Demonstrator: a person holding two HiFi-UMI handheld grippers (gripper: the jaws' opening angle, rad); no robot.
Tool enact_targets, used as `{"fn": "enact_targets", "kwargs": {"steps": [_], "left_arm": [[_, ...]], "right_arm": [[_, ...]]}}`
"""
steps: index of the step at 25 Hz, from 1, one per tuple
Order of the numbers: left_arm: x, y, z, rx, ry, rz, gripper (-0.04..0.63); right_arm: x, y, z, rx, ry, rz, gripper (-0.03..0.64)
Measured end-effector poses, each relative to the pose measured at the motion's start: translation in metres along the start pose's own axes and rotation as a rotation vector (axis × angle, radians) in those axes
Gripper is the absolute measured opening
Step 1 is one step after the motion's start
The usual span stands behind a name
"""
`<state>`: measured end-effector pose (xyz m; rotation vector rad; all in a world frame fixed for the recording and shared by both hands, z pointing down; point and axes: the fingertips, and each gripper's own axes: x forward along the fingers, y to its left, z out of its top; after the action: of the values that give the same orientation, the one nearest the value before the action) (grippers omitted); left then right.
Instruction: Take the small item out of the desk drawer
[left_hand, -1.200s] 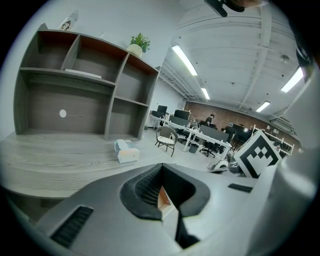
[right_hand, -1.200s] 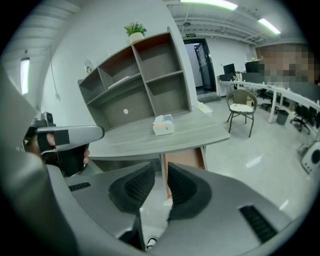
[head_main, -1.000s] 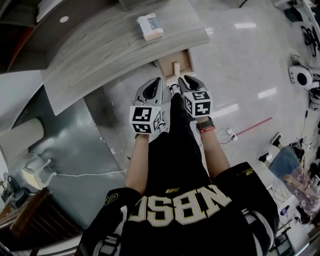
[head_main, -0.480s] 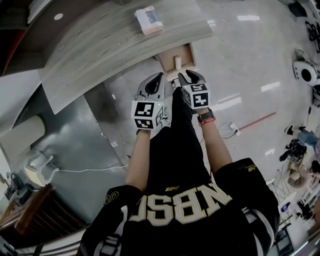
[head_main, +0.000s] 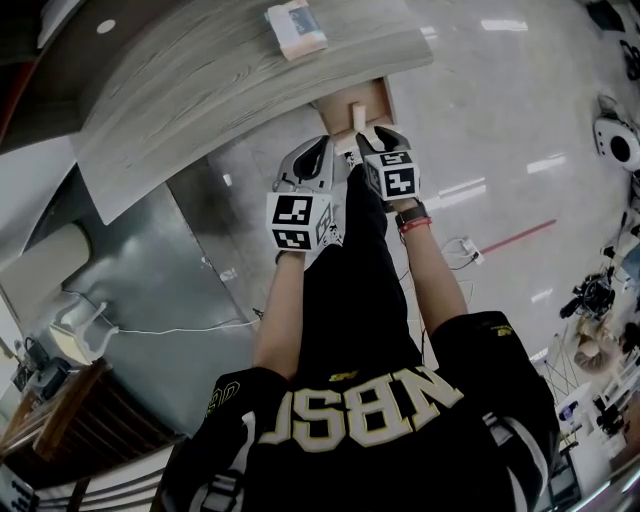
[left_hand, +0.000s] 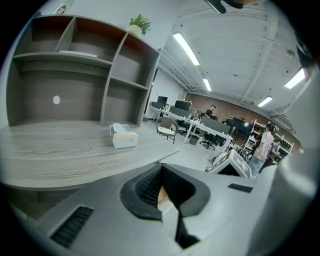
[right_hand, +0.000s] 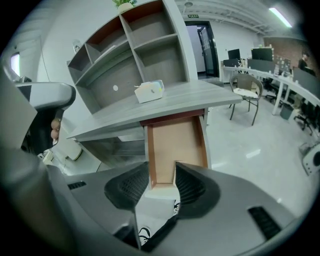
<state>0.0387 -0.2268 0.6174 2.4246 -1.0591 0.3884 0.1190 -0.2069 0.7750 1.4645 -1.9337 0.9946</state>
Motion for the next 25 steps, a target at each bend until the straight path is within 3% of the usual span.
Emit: {"fn": "enact_targets", "kwargs": {"steps": [25], "left_arm": [[0.041,0.033,-0.044,-0.029,0.074,0.042,0.006]], "right_arm": [[0.109,-0.045,-0.046,0.048,0.145,-0.01,0.155]]}}
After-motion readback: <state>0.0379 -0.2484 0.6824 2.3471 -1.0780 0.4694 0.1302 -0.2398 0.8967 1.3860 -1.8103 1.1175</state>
